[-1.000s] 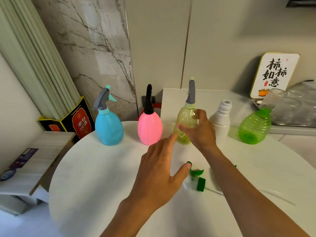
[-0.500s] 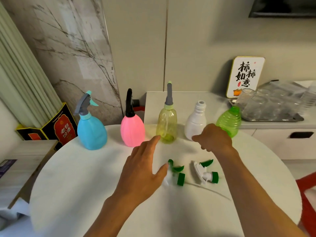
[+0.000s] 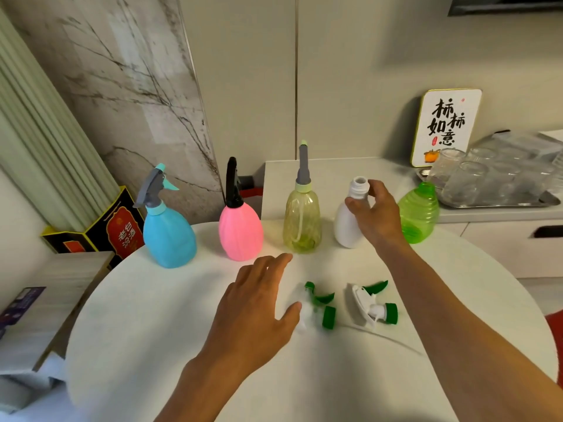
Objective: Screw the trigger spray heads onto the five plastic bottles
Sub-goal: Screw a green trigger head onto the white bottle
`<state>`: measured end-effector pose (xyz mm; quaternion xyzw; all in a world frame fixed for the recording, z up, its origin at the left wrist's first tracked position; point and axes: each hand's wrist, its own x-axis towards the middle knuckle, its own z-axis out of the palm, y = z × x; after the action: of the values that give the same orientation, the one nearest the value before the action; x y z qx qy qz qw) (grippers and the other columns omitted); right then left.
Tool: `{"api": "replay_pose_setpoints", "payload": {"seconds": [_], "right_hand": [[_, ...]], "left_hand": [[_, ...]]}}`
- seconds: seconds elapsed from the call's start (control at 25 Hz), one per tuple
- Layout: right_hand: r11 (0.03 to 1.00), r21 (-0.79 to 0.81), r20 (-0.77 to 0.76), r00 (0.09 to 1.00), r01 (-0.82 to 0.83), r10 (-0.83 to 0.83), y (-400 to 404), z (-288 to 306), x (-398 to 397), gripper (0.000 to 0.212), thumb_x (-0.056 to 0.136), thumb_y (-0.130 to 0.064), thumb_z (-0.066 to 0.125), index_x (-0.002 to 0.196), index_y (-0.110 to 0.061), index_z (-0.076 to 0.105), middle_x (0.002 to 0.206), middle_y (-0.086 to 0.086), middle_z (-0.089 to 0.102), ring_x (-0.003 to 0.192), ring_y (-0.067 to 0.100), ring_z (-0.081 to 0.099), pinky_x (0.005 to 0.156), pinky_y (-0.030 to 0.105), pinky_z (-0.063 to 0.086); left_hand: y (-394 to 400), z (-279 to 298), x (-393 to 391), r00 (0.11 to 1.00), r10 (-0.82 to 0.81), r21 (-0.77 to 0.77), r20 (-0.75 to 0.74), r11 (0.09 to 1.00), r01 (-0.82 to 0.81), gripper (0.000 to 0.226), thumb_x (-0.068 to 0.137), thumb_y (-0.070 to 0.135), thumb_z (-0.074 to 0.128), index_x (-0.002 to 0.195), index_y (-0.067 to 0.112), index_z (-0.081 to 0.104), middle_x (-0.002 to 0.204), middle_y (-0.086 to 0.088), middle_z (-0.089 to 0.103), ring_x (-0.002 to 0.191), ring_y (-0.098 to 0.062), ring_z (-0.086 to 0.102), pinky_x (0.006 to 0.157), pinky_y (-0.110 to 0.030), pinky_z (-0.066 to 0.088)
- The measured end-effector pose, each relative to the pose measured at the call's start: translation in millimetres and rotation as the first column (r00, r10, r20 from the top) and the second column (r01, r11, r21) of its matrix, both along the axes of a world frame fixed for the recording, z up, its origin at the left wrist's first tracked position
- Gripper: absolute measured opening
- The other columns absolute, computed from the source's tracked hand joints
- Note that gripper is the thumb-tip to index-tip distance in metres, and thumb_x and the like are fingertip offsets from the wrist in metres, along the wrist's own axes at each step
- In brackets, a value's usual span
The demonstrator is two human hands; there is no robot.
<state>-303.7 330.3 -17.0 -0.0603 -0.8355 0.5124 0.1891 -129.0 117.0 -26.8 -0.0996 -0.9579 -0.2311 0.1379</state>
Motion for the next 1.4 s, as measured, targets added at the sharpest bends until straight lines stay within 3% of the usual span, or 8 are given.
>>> {"api": "replay_pose_setpoints", "payload": {"seconds": [0.24, 0.44, 0.68, 0.8, 0.88, 1.12, 1.28, 1.4], "right_hand": [[0.982, -0.187, -0.086, 0.996, 0.022, -0.039, 7, 42, 36, 0.038, 0.075, -0.023, 0.083, 0.108, -0.016, 0.064, 0.102, 0.001, 0.072, 0.092, 0.020, 0.068, 0.076, 0.033, 0.052], [0.818, -0.427, -0.058, 0.914, -0.386, 0.401, -38, 66, 137, 0.037, 0.066, -0.029, 0.085, 0.097, -0.023, 0.068, 0.093, -0.004, 0.077, 0.088, 0.013, 0.072, 0.072, 0.028, 0.054], [0.593, -0.584, -0.028, 0.744, -0.554, 0.668, -33, 40, 178, 0.057, 0.067, -0.013, 0.085, 0.118, -0.026, 0.062, 0.115, 0.006, 0.073, 0.095, 0.020, 0.072, 0.075, 0.027, 0.055], [0.884, 0.185, 0.335, 0.873, -0.431, 0.355, -20, 10, 167, 0.051, 0.076, -0.025, 0.078, 0.121, -0.032, 0.055, 0.118, -0.005, 0.066, 0.096, 0.014, 0.064, 0.073, 0.025, 0.049], [0.656, 0.641, 0.351, 0.913, -0.397, 0.209, -25, -17, 164, 0.049, 0.083, -0.030, 0.068, 0.128, -0.027, 0.051, 0.120, -0.004, 0.061, 0.107, 0.021, 0.056, 0.081, 0.031, 0.044], [0.437, 0.867, 0.214, 0.971, -0.238, 0.105, -45, -38, 162, 0.017, 0.088, -0.027, 0.057, 0.104, -0.021, 0.058, 0.099, -0.001, 0.070, 0.102, 0.026, 0.057, 0.088, 0.039, 0.037], [0.985, -0.028, 0.089, 0.981, -0.168, 0.170, -17, 6, 144, 0.020, 0.078, -0.017, 0.080, 0.091, -0.019, 0.065, 0.089, 0.001, 0.074, 0.084, 0.021, 0.067, 0.076, 0.034, 0.048], [0.654, -0.728, -0.032, 0.963, -0.207, 0.269, 15, 38, 140, 0.030, 0.072, -0.020, 0.080, 0.097, -0.022, 0.064, 0.108, 0.002, 0.074, 0.096, 0.016, 0.067, 0.089, 0.037, 0.049]], "left_hand": [[-3, 8, 3, 0.997, -0.001, 0.036, -0.076, 0.999, 0.004, 0.060, 0.087, 0.047, 0.062, 0.141, 0.037, 0.037, 0.139, 0.017, 0.048, 0.122, -0.003, 0.044, 0.091, -0.016, 0.032], [5, 23, 11, 0.991, -0.129, 0.503, 0.042, 0.860, 0.091, 0.094, 0.058, 0.071, 0.074, 0.136, 0.058, 0.023, 0.127, 0.042, 0.040, 0.114, 0.012, 0.044, 0.083, -0.004, 0.040], [-3, 26, 29, 0.997, -0.053, 0.507, -0.061, 0.858, 0.077, 0.068, 0.055, 0.063, 0.073, 0.112, 0.066, 0.035, 0.104, 0.035, 0.054, 0.101, 0.011, 0.054, 0.068, 0.000, 0.045], [-12, 26, 27, 0.999, -0.029, 0.469, -0.019, 0.883, 0.035, 0.072, 0.055, 0.059, 0.077, 0.116, 0.055, 0.039, 0.105, 0.030, 0.054, 0.100, 0.009, 0.054, 0.066, -0.003, 0.047], [-13, 23, 27, 0.999, -0.042, 0.406, -0.016, 0.913, 0.045, 0.075, 0.058, 0.053, 0.081, 0.122, 0.045, 0.042, 0.108, 0.024, 0.055, 0.097, 0.001, 0.058, 0.072, -0.011, 0.050], [-8, 17, 30, 0.987, -0.095, 0.144, -0.128, 0.983, 0.114, 0.075, 0.063, 0.052, 0.076, 0.129, 0.034, 0.045, 0.117, 0.012, 0.059, 0.097, -0.006, 0.054, 0.079, -0.014, 0.044], [-36, 19, 22, 0.998, 0.007, 0.023, -0.069, 1.000, -0.005, 0.072, 0.061, 0.051, 0.076, 0.123, 0.038, 0.043, 0.109, 0.013, 0.060, 0.092, -0.013, 0.058, 0.074, -0.032, 0.053], [-52, 14, 20, 0.995, 0.097, -0.062, 0.029, 0.994, -0.095, 0.070, 0.058, 0.054, 0.073, 0.120, 0.043, 0.041, 0.103, 0.017, 0.059, 0.088, -0.012, 0.056, 0.069, -0.029, 0.048]]}}
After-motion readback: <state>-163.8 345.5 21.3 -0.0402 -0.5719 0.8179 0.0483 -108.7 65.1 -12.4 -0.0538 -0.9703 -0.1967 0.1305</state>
